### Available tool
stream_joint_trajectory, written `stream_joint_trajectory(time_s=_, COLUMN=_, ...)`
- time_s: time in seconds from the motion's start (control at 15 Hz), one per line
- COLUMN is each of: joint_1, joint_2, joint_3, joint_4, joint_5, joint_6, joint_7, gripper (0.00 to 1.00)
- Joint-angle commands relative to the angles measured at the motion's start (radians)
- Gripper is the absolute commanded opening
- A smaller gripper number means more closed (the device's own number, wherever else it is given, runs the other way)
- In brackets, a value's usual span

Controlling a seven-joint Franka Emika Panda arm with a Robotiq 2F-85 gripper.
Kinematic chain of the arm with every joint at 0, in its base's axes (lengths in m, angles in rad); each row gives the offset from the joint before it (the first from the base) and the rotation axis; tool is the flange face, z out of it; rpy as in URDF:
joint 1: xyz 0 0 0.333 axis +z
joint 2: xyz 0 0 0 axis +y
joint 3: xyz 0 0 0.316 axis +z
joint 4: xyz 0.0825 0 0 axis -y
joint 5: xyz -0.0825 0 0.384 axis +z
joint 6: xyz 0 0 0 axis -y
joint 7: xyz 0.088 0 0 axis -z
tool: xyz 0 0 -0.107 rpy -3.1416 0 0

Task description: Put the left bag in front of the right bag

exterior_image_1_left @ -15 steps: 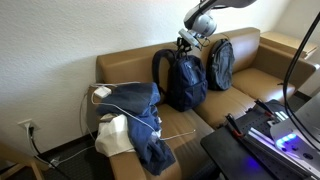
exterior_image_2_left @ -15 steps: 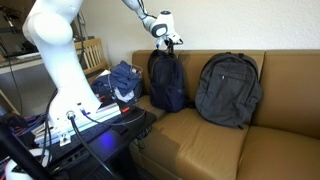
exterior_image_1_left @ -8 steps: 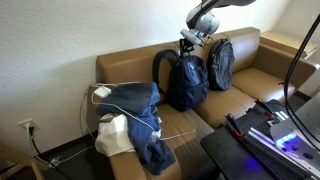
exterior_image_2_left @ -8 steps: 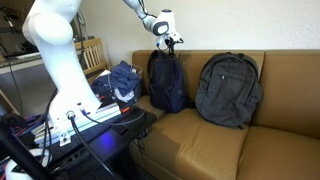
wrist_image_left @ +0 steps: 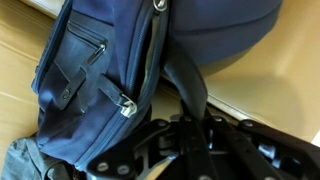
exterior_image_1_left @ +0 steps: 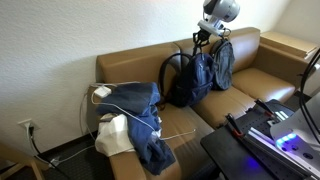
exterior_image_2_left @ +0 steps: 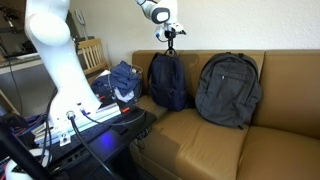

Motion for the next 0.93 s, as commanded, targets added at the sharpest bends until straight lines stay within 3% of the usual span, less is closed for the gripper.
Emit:
stream_joint_trajectory(time_s=0.0, joint_1=-0.113, joint_2=-0.191, joint_3=0.052, joint_4=-0.131, joint_5=0.119, joint_6=-0.019, joint_7=-0.271, gripper=0.02)
stream_joint_trajectory(time_s=0.4, joint_1=-0.207, joint_2=-0.336, joint_3=-0.004, joint_4=-0.215, joint_5=0.276, joint_6=-0.118, joint_7=-0.647, gripper=0.02)
stream_joint_trajectory(time_s=0.87, joint_1=-0.239, joint_2=-0.452, joint_3=-0.175, joint_4=-0.156, joint_5=0.033, joint_6=-0.558, joint_7=-0.702, gripper=0.02)
